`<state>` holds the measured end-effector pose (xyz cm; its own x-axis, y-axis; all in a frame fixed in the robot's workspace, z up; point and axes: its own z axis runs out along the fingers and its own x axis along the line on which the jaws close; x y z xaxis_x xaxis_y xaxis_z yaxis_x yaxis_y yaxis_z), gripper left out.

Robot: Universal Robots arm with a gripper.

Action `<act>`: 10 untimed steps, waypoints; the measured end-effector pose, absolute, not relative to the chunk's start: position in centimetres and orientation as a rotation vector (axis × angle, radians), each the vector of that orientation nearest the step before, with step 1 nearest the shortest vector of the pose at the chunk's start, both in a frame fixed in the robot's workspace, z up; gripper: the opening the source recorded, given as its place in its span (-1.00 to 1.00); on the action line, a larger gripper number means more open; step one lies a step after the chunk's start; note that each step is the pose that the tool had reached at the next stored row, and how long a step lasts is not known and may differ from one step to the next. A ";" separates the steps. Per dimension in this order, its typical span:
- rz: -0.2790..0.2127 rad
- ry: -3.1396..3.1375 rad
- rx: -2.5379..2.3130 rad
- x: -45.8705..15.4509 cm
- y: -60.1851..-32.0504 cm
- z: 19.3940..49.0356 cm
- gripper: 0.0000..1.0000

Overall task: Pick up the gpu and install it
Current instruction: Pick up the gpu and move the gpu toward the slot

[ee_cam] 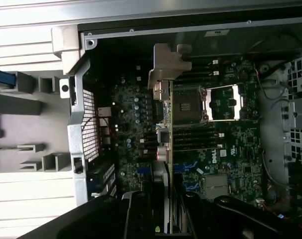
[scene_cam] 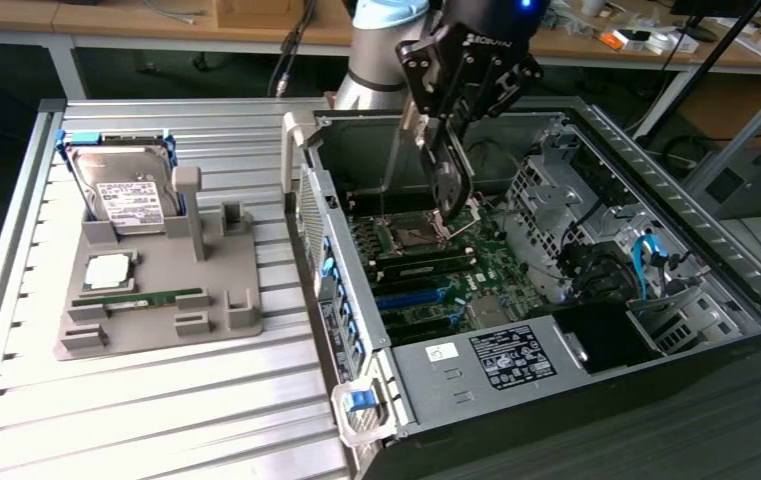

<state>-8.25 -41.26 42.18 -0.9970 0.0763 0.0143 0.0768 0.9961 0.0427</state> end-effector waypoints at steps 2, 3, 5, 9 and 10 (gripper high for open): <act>-0.068 -3.124 -0.120 -7.4 -41.3 42.2 -0.47; -0.067 -3.122 -0.120 -6.9 -41.4 42.2 -0.47; -0.067 -3.120 -0.120 -6.0 -41.4 42.2 -0.47; -0.067 -3.115 -0.120 -4.3 -41.5 42.1 -0.47; -0.067 -3.113 -0.120 -4.0 -41.6 42.0 -0.47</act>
<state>-3.98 -41.60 41.99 -0.9967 0.0764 0.0272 0.0775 0.9961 0.0417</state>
